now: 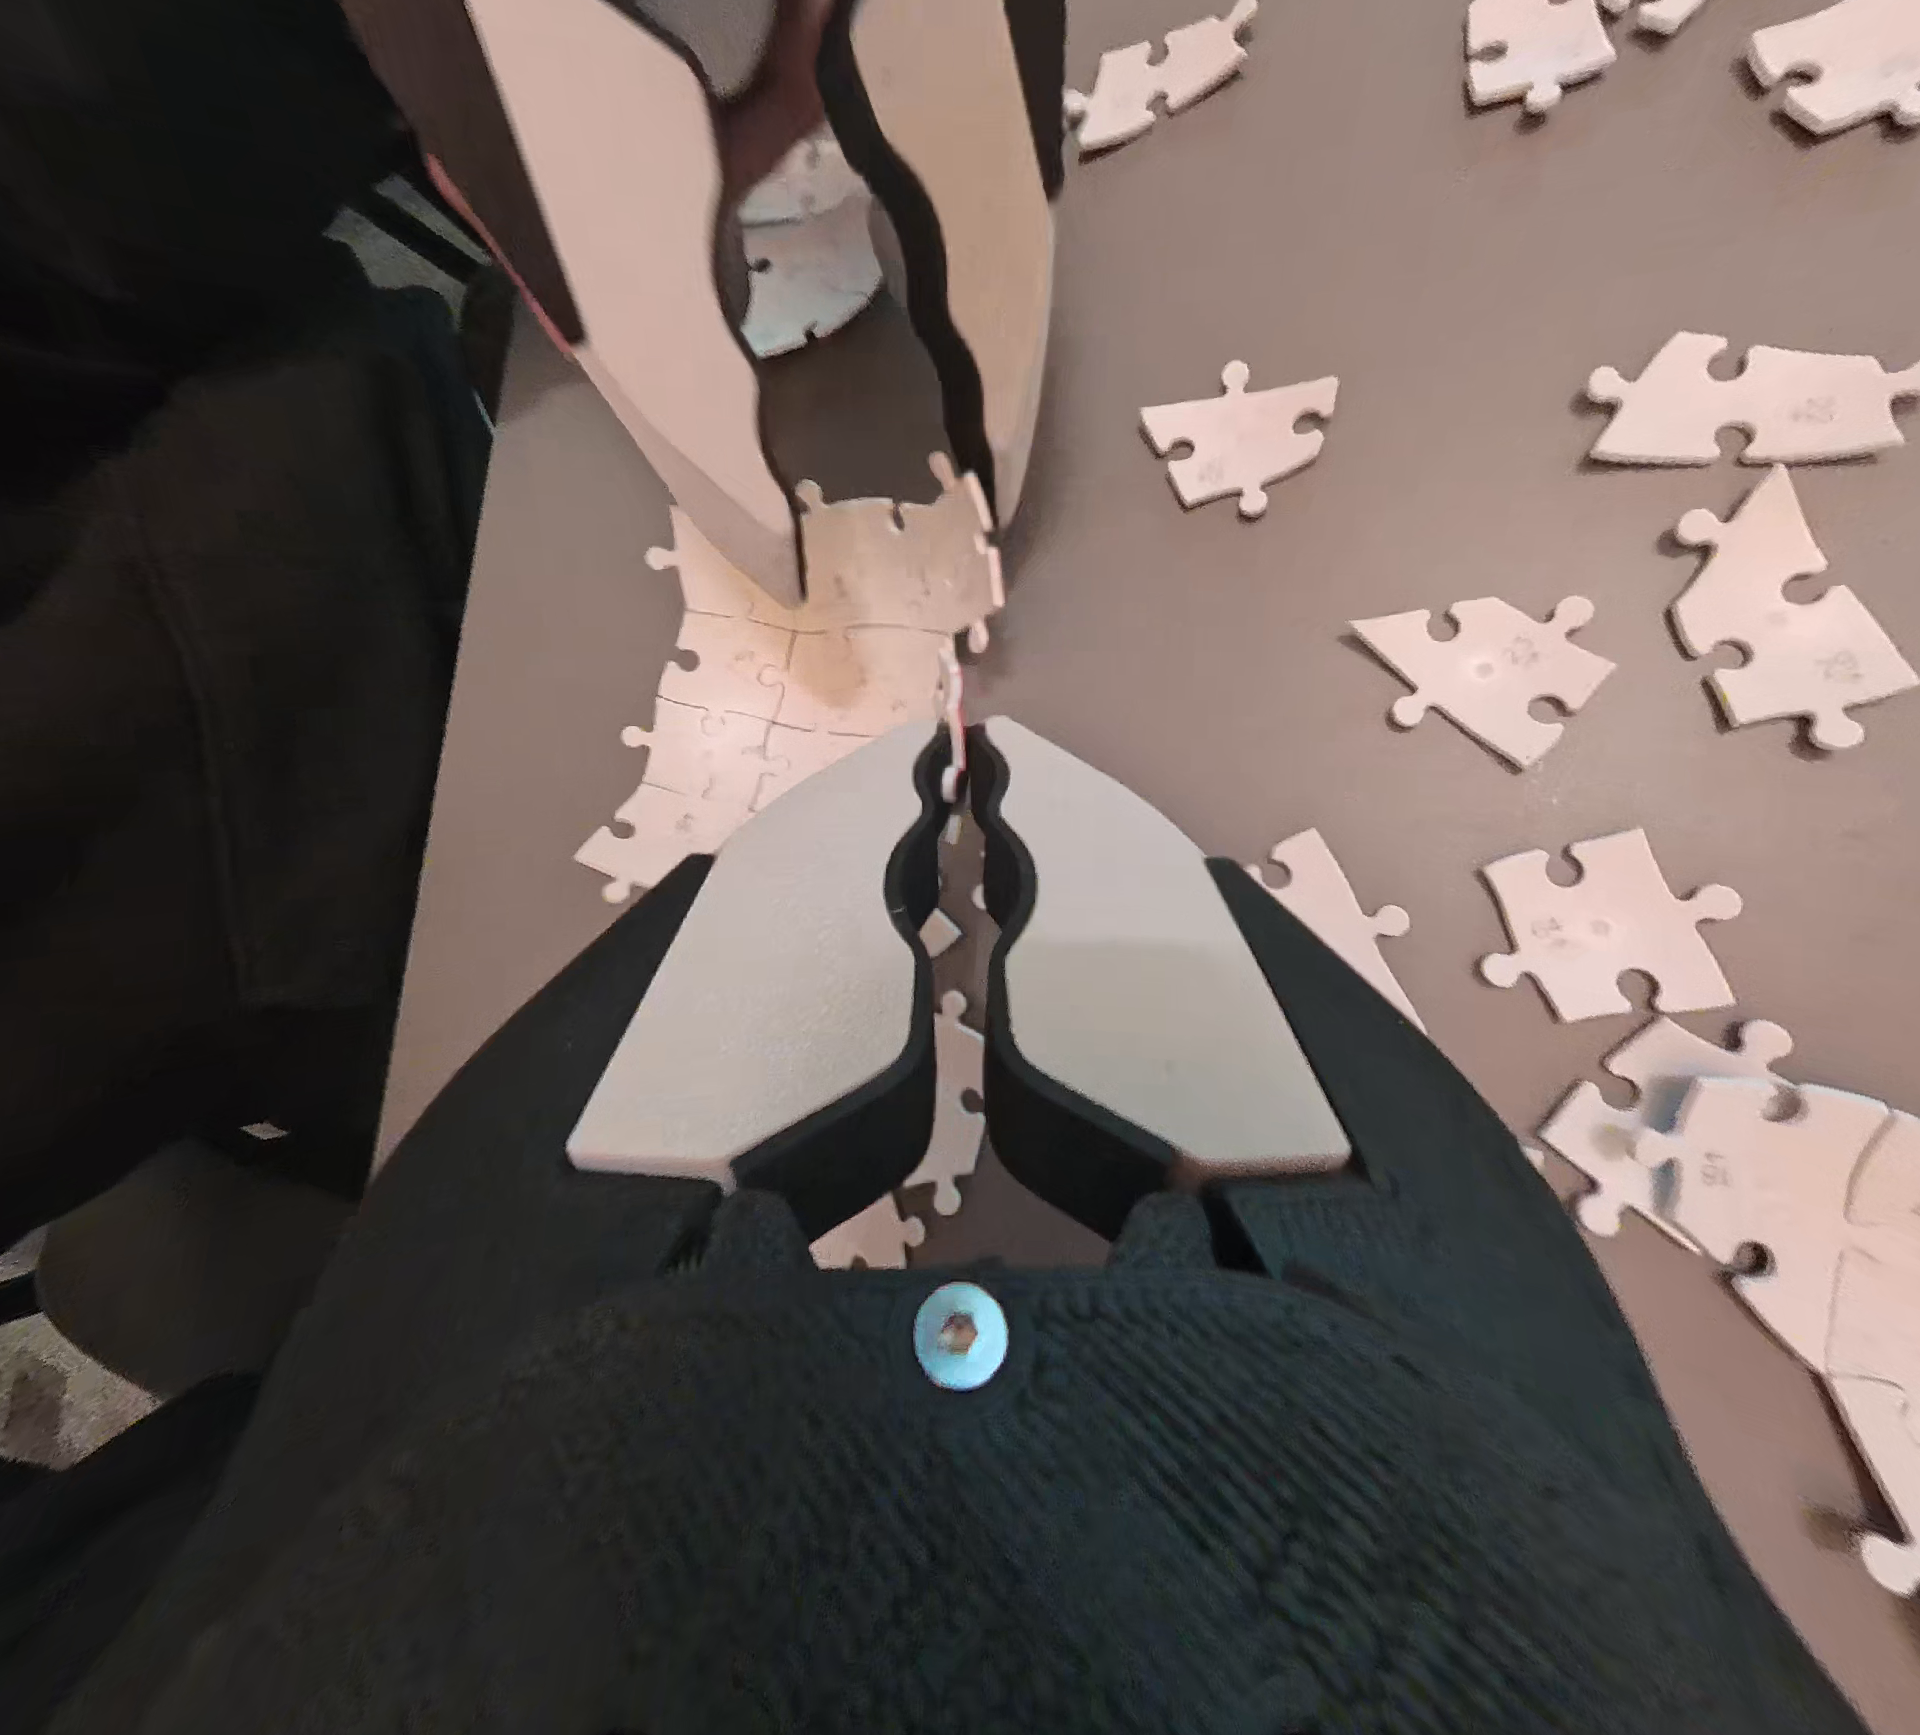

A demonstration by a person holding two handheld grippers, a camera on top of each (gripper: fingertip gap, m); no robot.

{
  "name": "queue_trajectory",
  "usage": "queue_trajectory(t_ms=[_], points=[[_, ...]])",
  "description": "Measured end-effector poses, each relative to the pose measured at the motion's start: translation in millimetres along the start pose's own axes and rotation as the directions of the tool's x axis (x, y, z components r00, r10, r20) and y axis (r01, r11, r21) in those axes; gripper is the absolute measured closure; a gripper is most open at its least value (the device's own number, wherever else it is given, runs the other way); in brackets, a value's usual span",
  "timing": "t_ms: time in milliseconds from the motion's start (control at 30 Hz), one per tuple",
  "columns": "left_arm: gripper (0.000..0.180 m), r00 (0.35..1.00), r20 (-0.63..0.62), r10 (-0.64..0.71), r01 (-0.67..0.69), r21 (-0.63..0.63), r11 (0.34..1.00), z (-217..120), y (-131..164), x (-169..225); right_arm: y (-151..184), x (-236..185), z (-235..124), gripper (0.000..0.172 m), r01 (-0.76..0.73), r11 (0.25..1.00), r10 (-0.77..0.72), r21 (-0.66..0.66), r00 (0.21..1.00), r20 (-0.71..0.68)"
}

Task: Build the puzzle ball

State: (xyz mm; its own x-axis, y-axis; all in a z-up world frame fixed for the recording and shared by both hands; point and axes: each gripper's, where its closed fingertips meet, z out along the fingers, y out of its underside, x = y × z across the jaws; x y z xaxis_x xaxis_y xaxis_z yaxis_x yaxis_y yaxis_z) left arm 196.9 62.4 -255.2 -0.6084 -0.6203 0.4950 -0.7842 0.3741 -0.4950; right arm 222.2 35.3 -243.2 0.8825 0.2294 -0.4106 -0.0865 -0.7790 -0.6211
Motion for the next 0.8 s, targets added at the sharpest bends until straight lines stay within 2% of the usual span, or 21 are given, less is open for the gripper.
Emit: queue_trajectory(t_ms=[200, 400, 467, 600, 800], points=[[0.145, 0.993, -0.107, -0.046, 0.031, -0.136, 0.99, 19.8, 14.5, 3.1, 2.4, -1.2, 2.3, 0.169, 0.008, 1.0, -0.007, -0.016, 1.0, 0.007], [0.174, 0.984, -0.139, -0.112, 0.09, -0.158, 0.983, 28.4, 14.2, -1.5, 5.9, -0.2, 3.6, 0.169, -0.011, 1.0, 0.011, -0.025, 1.0, 0.018], [0.174, 0.983, -0.144, -0.111, 0.088, -0.161, 0.983, 29.5, 15.0, -1.2, 7.6, -1.8, 4.7, 0.169, -0.017, 0.999, 0.018, -0.031, 0.999, 0.034], [0.176, 0.986, -0.147, -0.08, 0.064, -0.112, 0.992, 31.2, 10.4, -0.2, 11.2, -4.0, 8.1, 0.169, -0.028, 0.998, 0.031, -0.057, 0.998, 0.052], [0.178, 0.996, -0.079, 0.048, -0.05, -0.024, 0.998, 26.9, 0.3, 0.6, 10.7, -4.6, 8.3, 0.169, -0.01, 0.998, 0.013, -0.068, 0.999, 0.037]])
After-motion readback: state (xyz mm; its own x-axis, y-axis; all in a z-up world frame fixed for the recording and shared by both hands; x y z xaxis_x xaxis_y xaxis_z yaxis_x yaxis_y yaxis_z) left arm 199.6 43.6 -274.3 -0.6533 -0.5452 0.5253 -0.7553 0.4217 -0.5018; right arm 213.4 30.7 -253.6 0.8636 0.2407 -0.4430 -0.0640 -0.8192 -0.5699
